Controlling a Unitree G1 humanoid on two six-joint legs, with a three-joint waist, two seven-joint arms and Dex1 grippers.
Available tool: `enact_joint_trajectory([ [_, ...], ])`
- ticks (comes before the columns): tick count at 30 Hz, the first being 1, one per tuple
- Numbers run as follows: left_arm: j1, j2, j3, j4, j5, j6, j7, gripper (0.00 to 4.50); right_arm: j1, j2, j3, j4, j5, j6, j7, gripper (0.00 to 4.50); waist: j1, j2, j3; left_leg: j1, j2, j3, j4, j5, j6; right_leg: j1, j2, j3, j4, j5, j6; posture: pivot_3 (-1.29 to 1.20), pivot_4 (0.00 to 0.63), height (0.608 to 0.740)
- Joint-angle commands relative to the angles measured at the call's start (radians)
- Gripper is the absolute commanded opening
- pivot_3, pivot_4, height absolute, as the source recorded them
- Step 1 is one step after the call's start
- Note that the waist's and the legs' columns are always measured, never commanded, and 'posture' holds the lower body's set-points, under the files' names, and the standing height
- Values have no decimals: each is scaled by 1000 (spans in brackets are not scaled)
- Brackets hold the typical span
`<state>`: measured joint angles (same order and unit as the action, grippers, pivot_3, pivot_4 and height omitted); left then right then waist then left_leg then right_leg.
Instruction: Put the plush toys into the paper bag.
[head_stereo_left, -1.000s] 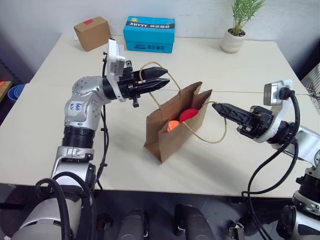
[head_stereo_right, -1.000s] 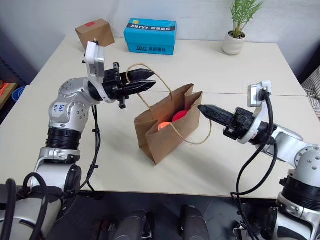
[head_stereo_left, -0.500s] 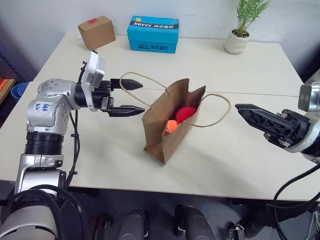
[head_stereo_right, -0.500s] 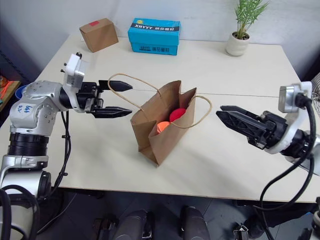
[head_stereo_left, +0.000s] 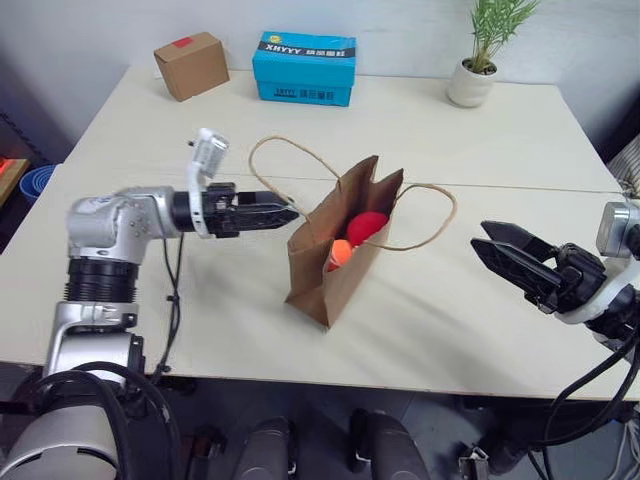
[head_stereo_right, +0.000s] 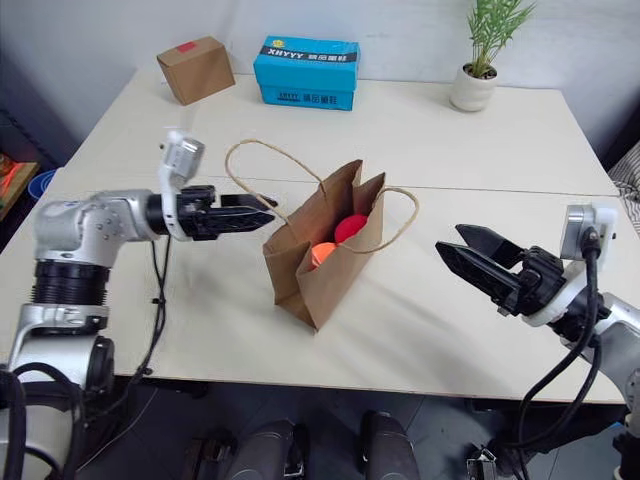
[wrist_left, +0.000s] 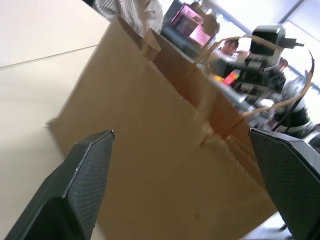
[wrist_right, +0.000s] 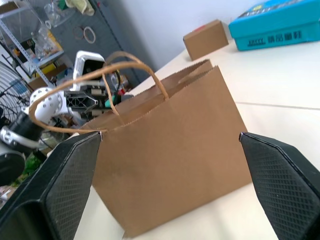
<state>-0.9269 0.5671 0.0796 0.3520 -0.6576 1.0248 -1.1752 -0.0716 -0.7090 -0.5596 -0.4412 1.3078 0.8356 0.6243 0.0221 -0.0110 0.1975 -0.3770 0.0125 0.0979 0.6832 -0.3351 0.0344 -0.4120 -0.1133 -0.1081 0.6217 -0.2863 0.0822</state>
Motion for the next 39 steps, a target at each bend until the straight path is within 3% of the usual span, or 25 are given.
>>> enact_joint_trajectory([
  [1, 46, 77, 25, -124, 28, -109, -14, 4500, 26, 3, -6, -67, -30, -51, 11, 4479, -5, 0, 0, 0, 0, 0, 0, 0, 0, 0, 0, 0, 0, 0, 0, 0, 150, 740],
  [5, 207, 142, 55, -271, 88, -393, -82, 4500, 92, -26, 34, -104, -160, -110, 101, 4479, -18, 0, 0, 2, 1, 3, -3, -1, -2, 0, 1, 2, -1, 0, -1, 0, 150, 740],
  [8, 445, 234, 146, -422, 64, -408, -100, 4500, 234, -91, 172, -99, -477, -337, 315, 3848, -24, 0, 0, 3, 1, 3, -2, -1, -2, 0, 0, 3, -1, 0, -1, 0, 150, 740],
  [12, 570, 170, 198, -648, -33, -339, 65, 4500, 215, -59, 302, -90, -620, -478, 355, 2417, -16, -1, 1, 2, 1, 3, -1, -2, -2, 0, -1, 3, -2, 0, 0, 0, 150, 740],
  [16, 648, 31, 134, -818, -2, -356, 266, 4500, 99, 41, 517, -94, -762, -529, 292, 966, -6, -1, 0, 8, 0, 0, 0, -2, -2, 6, -3, 4, -4, 1, 2, 0, 150, 740],
  [18, 673, 15, 95, -859, 19, -353, 305, 4500, 44, 92, 592, -67, -839, -557, 256, 204, -4, -1, 0, 6, 0, 0, 0, -3, -3, 3, -3, 4, -2, 0, 0, 0, 150, 740],
  [19, 683, 11, 77, -868, 38, -360, 327, 4500, 23, 114, 621, -53, -860, -562, 246, 40, -4, -1, 0, 6, 0, 1, 0, -3, -4, 2, -2, 4, -2, 0, -1, 0, 150, 740],
  [31, 626, -144, -39, -841, 52, -373, 514, 4500, -171, 283, 819, 127, -1089, -654, 158, 40, -2, -1, 0, 6, 1, 1, 0, -2, -4, 2, -1, 2, 2, -2, -3, 0, 150, 740],
  [35, 629, -139, -71, -832, 77, -387, 519, 4500, -181, 314, 834, 144, -1113, -638, 132, 40, -5, -1, 0, 5, 1, 1, 0, -2, -4, 2, -1, 2, 2, -2, -3, 0, 150, 740],
  [39, 654, -62, -29, -805, 77, -404, 464, 4500, -173, 325, 817, 139, -1106, -644, 124, 40, -13, -1, 0, 6, 2, 1, 0, -2, -4, 2, 0, 1, 2, -2, -3, 0, 150, 740],
])
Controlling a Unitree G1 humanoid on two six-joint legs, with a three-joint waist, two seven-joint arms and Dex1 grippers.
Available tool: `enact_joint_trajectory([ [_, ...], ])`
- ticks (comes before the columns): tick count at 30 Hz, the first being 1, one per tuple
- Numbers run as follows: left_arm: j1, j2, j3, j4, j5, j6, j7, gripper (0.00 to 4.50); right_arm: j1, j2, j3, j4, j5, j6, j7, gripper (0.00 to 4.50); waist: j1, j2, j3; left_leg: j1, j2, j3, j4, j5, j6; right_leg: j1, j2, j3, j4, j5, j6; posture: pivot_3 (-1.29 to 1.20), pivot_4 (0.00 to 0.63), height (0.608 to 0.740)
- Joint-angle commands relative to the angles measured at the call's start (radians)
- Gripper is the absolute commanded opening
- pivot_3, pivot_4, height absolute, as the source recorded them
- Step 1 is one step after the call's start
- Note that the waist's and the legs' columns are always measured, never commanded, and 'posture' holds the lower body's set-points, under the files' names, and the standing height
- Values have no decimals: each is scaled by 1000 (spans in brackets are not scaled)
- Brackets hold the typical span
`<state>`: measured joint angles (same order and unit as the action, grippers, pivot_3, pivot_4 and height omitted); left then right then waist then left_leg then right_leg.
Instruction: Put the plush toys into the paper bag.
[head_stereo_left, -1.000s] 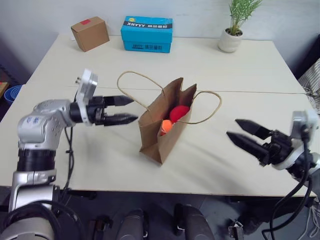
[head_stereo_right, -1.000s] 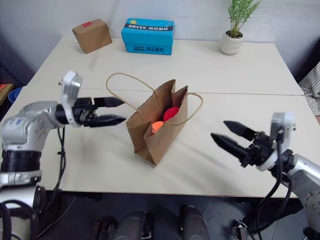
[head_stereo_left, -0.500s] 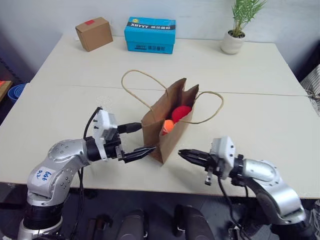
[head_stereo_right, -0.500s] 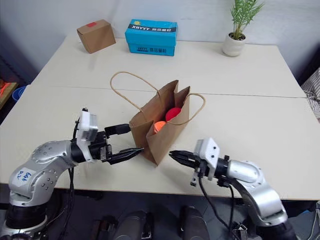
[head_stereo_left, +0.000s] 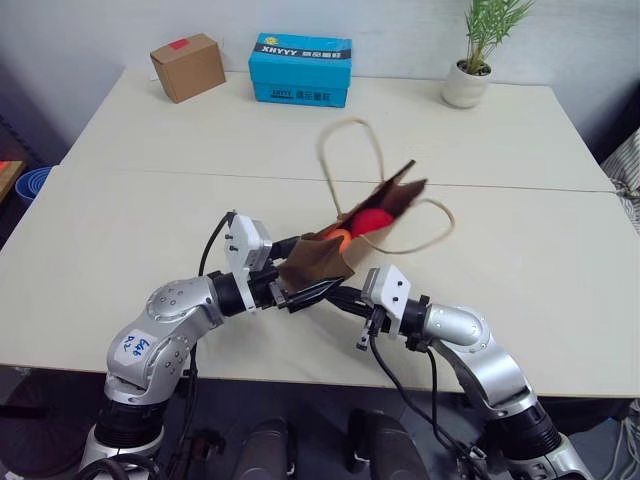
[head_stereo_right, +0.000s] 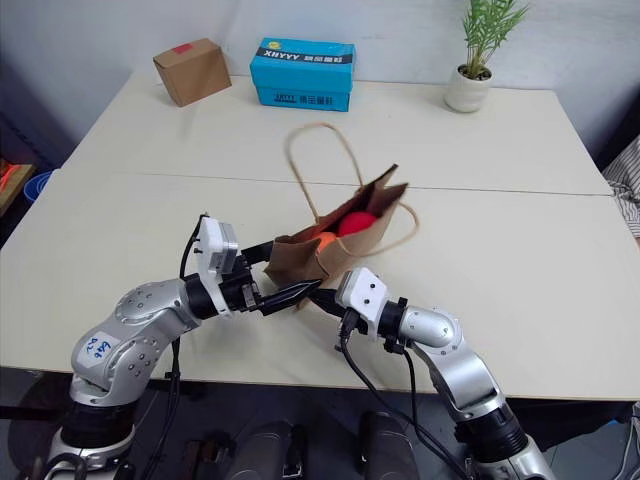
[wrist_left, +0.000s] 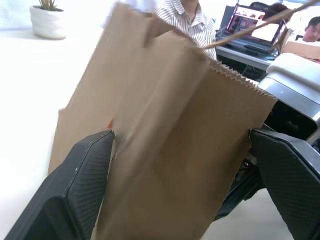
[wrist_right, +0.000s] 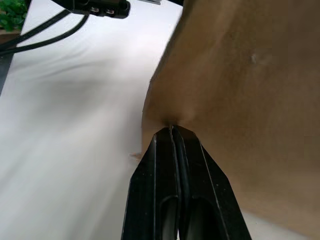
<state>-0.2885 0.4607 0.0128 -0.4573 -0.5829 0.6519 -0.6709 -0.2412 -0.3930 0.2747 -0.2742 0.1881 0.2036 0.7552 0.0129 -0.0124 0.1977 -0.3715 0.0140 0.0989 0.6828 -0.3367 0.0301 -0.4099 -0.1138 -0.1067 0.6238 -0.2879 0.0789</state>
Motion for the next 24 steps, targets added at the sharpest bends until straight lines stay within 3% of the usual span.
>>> enact_joint_trajectory([
  [1, 18, 65, 58, 21, -2, -40, -57, 4500, -4, 12, -24, -27, 17, -19, -9, 40, -10, 0, 0, 0, 0, 0, 0, 0, 0, 0, 0, 0, 0, 0, 0, 0, 150, 740],
  [6, -3, 103, 107, 101, -38, -87, -140, 4500, -13, 20, -37, -22, 28, -21, -3, 40, -15, 0, 0, 0, 0, -1, 0, 0, 0, 0, 0, -1, 1, -1, -1, 0, 150, 740],
  [16, -63, 60, 55, 165, -36, -143, -230, 4500, -96, 39, -58, -18, 46, 7, -15, 40, -16, 0, 0, 0, 0, -1, 0, 0, 0, 0, 0, -1, 1, -1, -1, 0, 150, 740],
  [24, -106, 21, 22, 236, 23, -212, -213, 4500, -116, 41, -58, -18, 40, 19, -17, 40, -13, 0, 0, -1, 0, -1, 0, 0, 0, 0, 0, -1, 1, -1, -1, 0, 150, 740],
])
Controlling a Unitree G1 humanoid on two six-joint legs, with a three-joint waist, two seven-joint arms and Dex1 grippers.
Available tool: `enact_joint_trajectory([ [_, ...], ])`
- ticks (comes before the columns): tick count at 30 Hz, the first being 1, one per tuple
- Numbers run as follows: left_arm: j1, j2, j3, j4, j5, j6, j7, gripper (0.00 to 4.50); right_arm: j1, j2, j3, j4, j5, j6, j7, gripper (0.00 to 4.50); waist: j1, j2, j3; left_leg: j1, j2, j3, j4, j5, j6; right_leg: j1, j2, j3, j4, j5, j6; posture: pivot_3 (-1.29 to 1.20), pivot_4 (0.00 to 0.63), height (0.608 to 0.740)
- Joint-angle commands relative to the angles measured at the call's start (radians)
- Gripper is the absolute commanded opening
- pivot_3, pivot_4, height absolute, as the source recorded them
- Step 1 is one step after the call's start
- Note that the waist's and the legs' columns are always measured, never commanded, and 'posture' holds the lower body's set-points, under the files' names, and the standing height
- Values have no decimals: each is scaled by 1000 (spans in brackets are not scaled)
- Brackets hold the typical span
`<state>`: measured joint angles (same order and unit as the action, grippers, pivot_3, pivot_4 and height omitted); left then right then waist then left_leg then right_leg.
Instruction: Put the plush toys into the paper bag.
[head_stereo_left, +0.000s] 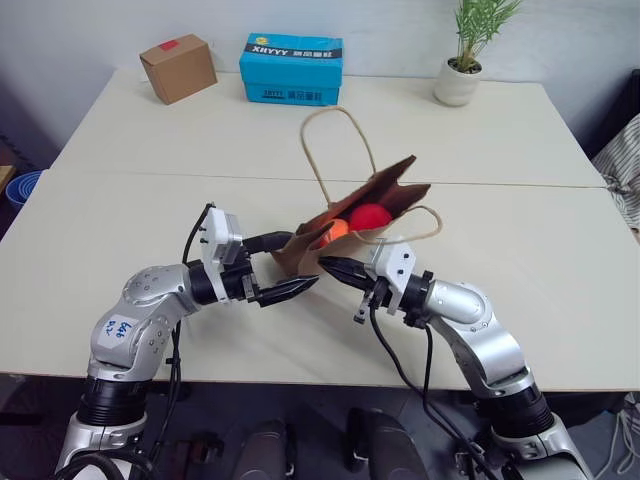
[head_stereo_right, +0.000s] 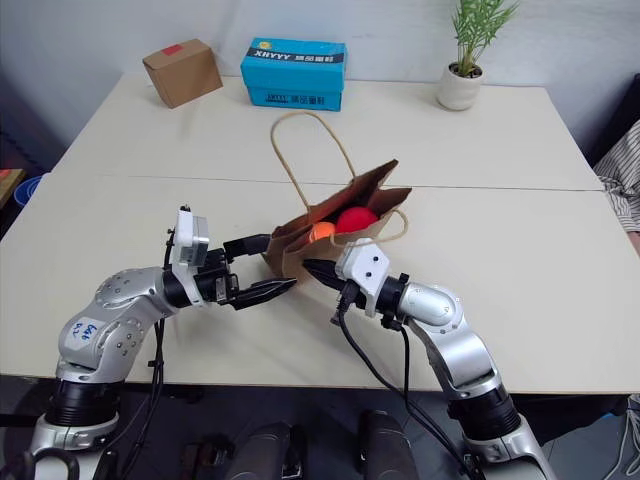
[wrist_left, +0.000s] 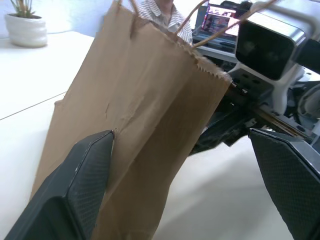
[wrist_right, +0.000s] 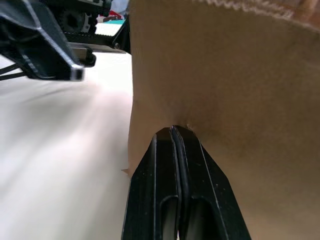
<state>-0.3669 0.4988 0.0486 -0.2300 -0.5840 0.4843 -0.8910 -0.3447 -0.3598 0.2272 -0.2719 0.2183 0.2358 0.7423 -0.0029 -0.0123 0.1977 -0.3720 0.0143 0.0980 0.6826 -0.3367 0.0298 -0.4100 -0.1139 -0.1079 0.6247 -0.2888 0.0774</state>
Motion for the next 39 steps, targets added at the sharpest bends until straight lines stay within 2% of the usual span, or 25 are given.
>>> enact_joint_trajectory([
  [1, -35, -24, -22, 22, 46, -63, 15, 4500, -14, 9, -9, -20, 10, -14, -3, 40, 2, 0, 0, 0, 0, 0, 0, 0, 0, 0, 0, 0, 0, 0, 0, 0, 150, 740],
  [7, -113, -112, -63, 128, 123, -106, 98, 4500, -14, 10, 16, -3, -9, -47, 21, 40, 4, 0, 0, 0, 0, 0, 0, 0, 0, 0, 0, 0, 0, 0, 0, 0, 150, 740],
  [10, -130, -127, -60, 153, 129, -110, 99, 3910, -13, 12, 18, 5, -17, -54, 19, 0, 1, 0, 0, 0, 0, 0, 0, 0, 1, 0, 0, 0, 0, 0, 0, 0, 150, 740],
  [17, -166, -118, -48, 207, 153, -127, 107, 1658, 9, 5, 9, 4, -26, -59, 11, 0, 0, 0, 0, 0, 0, 1, 0, 0, 0, 0, 1, 0, 0, 0, 0, 0, 150, 740],
  [20, -191, -108, -48, 237, 147, -116, 81, 692, 66, -36, -23, -45, -11, -44, 19, 0, 8, 0, 0, 0, 0, 0, 0, 0, 0, 0, 0, -1, 0, 0, 0, 0, 150, 740],
  [22, -227, -85, -67, 272, 124, -108, -18, 60, 156, -101, -96, -110, 22, -39, 39, 0, 12, 0, 0, -2, 0, -1, 0, 0, 1, 0, 0, -2, -1, 0, 0, 0, 150, 740],
  [25, -293, -62, -96, 331, 77, -105, -208, 24, 315, -210, -244, -215, 124, -18, 96, 0, 28, 0, 0, -3, -1, -1, 0, 0, 1, 0, 1, -3, -3, 0, 1, 0, 150, 740],
  [27, -355, -74, -106, 407, 57, -135, -335, 24, 447, -277, -399, -279, 207, -19, 143, 0, 30, 0, 0, -3, -2, -1, 1, 0, 2, 0, 2, -4, -3, 1, 1, 0, 150, 740],
  [31, -448, -80, -144, 546, 56, -158, -561, 24, 664, -361, -644, -339, 293, -16, 233, 0, 30, 0, 0, -2, -2, 0, 1, 0, 3, 2, 5, -5, -3, 1, 3, 0, 150, 740],
  [33, -498, -91, -163, 651, 85, -212, -654, 24, 776, -366, -786, -337, 328, -25, 273, 0, 29, 0, 0, 0, -2, 1, 1, 0, 3, 2, 7, -5, -3, 1, 3, 0, 150, 740],
  [35, -527, -98, -176, 728, 121, -269, -699, 24, 828, -368, -842, -332, 339, -43, 298, 0, 25, 0, 0, 1, -1, 3, 1, 0, 3, 2, 7, -5, -3, 1, 3, 0, 150, 740],
  [39, -570, -112, -195, 893, 194, -419, -711, 24, 858, -332, -866, -313, 341, -76, 291, 0, 17, -1, 0, 3, 0, 5, 0, 0, 3, 1, 5, 0, -4, 1, 3, 0, 150, 740],
])
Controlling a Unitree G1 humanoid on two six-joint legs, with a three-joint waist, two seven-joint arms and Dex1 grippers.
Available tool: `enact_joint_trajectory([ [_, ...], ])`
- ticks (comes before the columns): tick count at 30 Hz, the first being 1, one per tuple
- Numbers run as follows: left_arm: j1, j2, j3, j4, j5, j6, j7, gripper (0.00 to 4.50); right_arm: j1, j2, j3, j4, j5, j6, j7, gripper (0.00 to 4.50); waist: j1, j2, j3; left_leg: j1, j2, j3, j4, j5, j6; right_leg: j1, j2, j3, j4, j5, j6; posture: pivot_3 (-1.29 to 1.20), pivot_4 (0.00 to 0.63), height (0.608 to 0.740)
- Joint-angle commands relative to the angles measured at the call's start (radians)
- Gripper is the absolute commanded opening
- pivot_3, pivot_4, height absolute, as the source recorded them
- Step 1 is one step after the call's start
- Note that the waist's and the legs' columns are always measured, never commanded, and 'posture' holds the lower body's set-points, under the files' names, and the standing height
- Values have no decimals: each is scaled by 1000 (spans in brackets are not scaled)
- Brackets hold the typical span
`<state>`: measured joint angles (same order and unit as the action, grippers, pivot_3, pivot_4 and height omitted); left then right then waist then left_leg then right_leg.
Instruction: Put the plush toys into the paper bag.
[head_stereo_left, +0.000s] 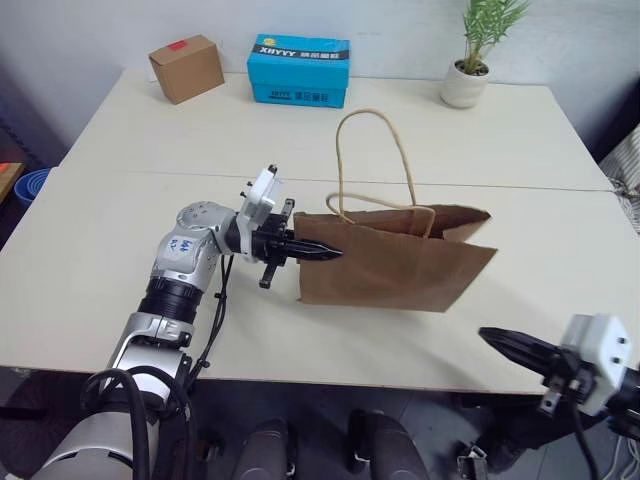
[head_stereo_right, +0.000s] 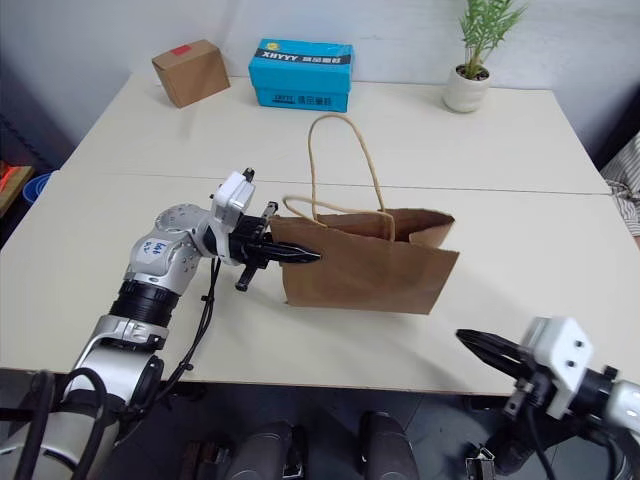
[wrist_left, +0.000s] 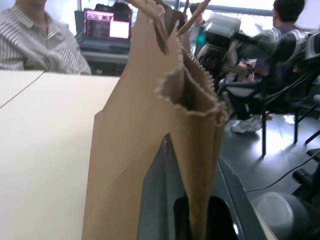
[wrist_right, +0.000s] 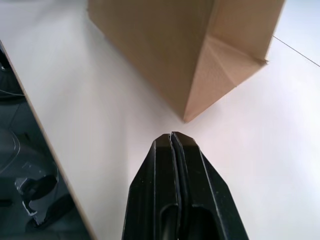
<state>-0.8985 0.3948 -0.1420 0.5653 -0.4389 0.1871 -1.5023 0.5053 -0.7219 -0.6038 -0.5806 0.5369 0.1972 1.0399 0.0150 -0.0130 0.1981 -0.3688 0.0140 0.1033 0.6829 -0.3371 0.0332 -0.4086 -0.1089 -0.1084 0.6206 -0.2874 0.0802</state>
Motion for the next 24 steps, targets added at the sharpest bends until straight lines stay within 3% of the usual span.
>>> enact_joint_trajectory([
  [1, -43, -4, -8, 108, 50, -119, -104, 24, -1, 52, -30, 4, 27, -48, -24, 0, 0, 0, 0, 0, 0, -1, 0, 0, 0, 0, -2, 1, 0, 0, 0, 0, 150, 740],
  [2, -43, -3, -4, 103, 47, -110, -101, 24, -7, 68, -26, 8, 51, -33, -39, 0, 0, 0, 0, -1, 0, -1, 0, 0, 0, -1, -2, 1, 0, 0, 0, 0, 150, 740],
  [4, -18, 19, 7, 39, 31, -74, -80, 446, -27, 82, -8, 23, 85, -15, -43, 0, 1, 0, 0, -2, 0, -2, 0, 0, 0, -1, -2, 2, 1, 0, 0, 0, 150, 740],
  [6, 23, 48, 23, -35, 23, -65, -48, 906, -41, 79, 4, 37, 91, -23, -26, 382, 1, 0, 0, -2, 0, -1, 0, 0, 0, -1, -3, 2, 2, 0, 0, 0, 150, 740],
  [11, 187, 189, 146, -276, 18, -22, 113, 2465, -91, 17, -16, 122, 84, -52, 38, 1947, -7, 0, 0, -2, 0, -2, 0, 0, 0, -1, -4, 3, 2, 0, 0, 0, 150, 740],
  [17, 511, 401, 427, -552, 9, 65, 312, 4351, -173, -154, -65, 307, 47, -138, 217, 4047, -18, 1, 0, -1, 1, -2, -1, -1, 0, -1, -5, 4, 1, 0, 0, 0, 150, 740],
  [18, 581, 430, 481, -586, 17, 68, 331, 4500, -202, -189, -69, 355, 46, -147, 243, 4408, -18, 1, 0, -1, 1, -3, -1, -1, 0, 0, -5, 3, 1, 0, 0, 0, 150, 740],
  [21, 767, 478, 599, -665, 24, 81, 361, 4500, -287, -265, -50, 486, 32, -182, 316, 4462, -16, 2, 1, 0, 1, -4, -1, -1, 0, 1, -7, 3, -2, 0, -1, 0, 150, 740],
  [24, 855, 484, 644, -713, 15, 72, 385, 4500, -342, -286, -17, 556, 17, -216, 354, 4462, -3, 2, 1, -1, 0, -7, -1, -2, 0, 1, -8, 1, -4, -1, -1, 0, 150, 740],
])
